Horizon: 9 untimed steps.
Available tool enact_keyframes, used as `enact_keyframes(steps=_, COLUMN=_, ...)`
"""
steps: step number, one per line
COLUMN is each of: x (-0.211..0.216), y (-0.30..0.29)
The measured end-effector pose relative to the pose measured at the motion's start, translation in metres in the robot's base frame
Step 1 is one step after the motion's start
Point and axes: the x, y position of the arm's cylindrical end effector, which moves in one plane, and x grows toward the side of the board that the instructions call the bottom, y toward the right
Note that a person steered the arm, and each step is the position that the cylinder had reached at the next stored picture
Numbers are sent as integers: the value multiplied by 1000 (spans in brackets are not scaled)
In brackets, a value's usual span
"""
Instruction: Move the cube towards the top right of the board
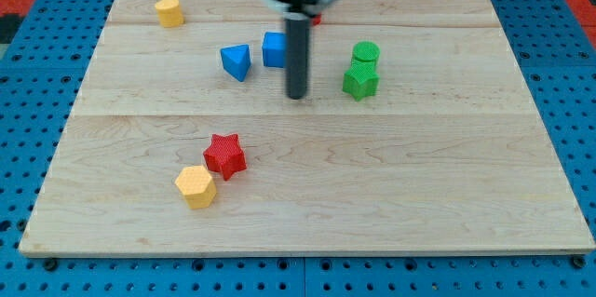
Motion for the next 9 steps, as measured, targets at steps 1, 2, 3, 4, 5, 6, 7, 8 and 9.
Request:
enact_keyframes(steps=1, x=-30, y=-54)
enact_keyframes(steps=2, x=-58, y=-70)
enact_keyframes(steps=3, x=-59, y=-24)
enact_keyframes(steps=4, x=-66, y=19)
enact_keyframes(steps=5, x=-80, y=93)
enact_keyframes(steps=6, x=-102, y=125)
enact_keyframes(steps=7, x=-102, y=102)
enact_keyframes(steps=8, x=-112, y=101)
enact_keyframes(steps=9, x=-122, y=119)
